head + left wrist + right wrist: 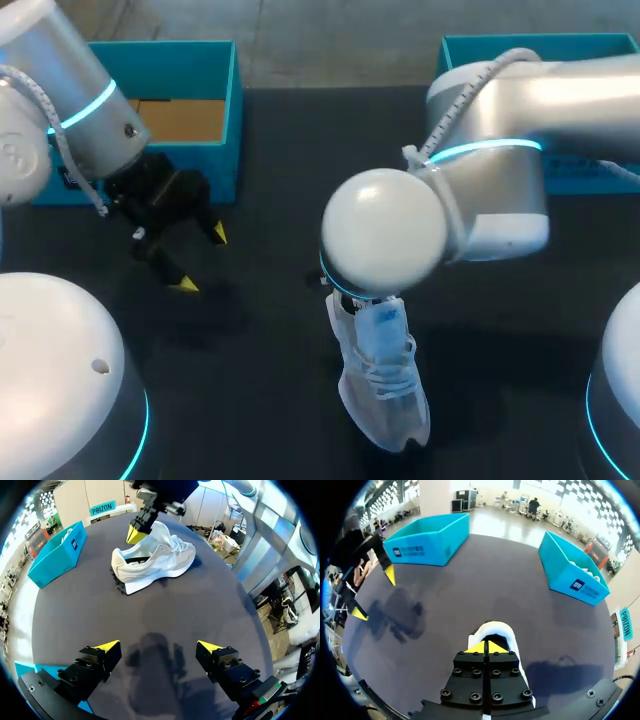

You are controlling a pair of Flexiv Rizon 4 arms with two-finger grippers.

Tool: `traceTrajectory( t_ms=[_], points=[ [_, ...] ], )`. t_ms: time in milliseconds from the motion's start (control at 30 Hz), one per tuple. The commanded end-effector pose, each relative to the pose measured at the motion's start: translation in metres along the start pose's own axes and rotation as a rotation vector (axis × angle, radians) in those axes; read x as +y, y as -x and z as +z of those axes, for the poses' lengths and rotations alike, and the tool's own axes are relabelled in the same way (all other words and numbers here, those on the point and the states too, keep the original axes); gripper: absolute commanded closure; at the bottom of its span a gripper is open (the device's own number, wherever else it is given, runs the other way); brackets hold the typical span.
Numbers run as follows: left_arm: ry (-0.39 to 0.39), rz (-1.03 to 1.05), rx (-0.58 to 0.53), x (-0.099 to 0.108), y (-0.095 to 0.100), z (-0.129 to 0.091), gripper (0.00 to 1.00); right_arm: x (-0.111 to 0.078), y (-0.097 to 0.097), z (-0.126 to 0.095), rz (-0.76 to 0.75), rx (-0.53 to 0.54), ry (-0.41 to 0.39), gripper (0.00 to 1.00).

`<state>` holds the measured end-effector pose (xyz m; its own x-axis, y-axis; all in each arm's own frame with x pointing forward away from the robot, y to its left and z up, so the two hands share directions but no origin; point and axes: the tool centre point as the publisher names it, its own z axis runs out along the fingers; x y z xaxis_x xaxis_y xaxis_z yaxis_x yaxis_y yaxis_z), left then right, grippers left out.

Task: Take the shoe out of the shoebox, open the shoe tongue, remove and reinsert the insole, then place the shoe into the shoebox

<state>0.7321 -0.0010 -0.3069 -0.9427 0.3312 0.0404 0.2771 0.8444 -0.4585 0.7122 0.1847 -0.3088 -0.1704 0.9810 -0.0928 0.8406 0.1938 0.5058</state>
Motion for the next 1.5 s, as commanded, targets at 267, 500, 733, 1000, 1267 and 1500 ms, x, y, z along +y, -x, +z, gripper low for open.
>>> traceTrajectory(
  t_ms=[267, 500, 733, 1000, 1267, 1500],
  points=[
    [-0.003, -0.011, -0.016, 0.016, -0.002, -0.012, 0.0, -0.019, 0.005, 0.026, 0.07, -0.099, -0.023, 1.0],
    [-0.02, 0.007, -0.013, 0.024, -0.002, -0.016, 0.0, -0.025, 0.004, 0.043, 0.073, -0.087, -0.048, 1.0],
    [-0.012, 0.02, -0.004, 0.025, -0.003, -0.016, 0.0, -0.027, 0.003, 0.056, 0.065, -0.113, -0.035, 1.0],
    [-0.012, 0.02, -0.004, 0.025, -0.003, -0.016, 0.0, -0.034, 0.005, 0.066, 0.05, -0.206, -0.028, 1.0],
    [-0.012, 0.02, -0.004, 0.025, -0.003, -0.016, 0.0, -0.041, 0.016, 0.082, 0.062, -0.224, -0.059, 1.0],
    [-0.012, 0.02, -0.004, 0.025, -0.003, -0.016, 0.0, -0.048, 0.011, 0.096, 0.058, -0.197, -0.093, 1.0]
  ],
)
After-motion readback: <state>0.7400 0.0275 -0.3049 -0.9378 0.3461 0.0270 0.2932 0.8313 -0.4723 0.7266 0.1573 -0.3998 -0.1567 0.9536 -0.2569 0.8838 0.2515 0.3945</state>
